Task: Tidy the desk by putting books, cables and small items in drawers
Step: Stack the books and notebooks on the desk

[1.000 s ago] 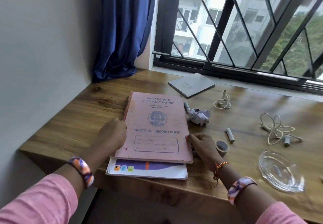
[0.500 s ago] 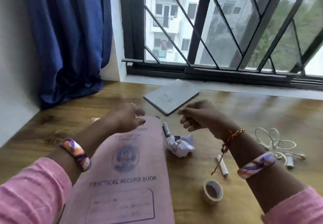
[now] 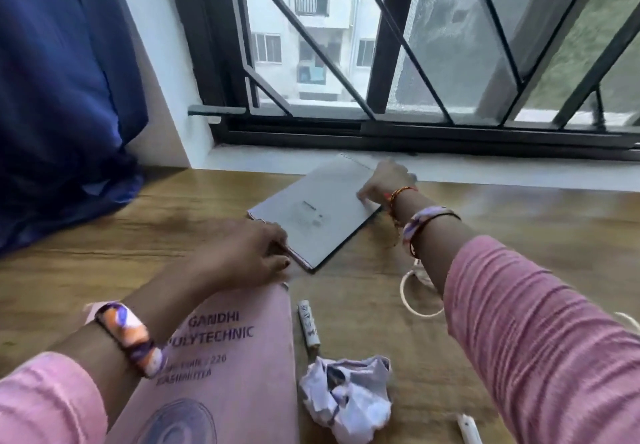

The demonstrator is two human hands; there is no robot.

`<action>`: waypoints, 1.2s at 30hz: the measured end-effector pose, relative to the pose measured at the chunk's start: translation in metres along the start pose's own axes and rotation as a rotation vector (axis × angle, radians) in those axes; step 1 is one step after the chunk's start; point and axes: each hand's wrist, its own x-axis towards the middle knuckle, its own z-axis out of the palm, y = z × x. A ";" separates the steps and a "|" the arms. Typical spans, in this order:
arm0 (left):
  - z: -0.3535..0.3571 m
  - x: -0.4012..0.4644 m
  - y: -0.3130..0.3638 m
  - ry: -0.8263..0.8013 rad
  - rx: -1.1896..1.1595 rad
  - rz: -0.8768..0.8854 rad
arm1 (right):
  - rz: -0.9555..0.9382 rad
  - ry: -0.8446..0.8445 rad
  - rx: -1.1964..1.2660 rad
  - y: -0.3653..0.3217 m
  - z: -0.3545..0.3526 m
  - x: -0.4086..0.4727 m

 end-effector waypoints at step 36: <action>-0.022 -0.214 -0.024 0.264 -1.339 -0.784 | -0.151 -0.653 0.762 -0.056 0.013 -0.296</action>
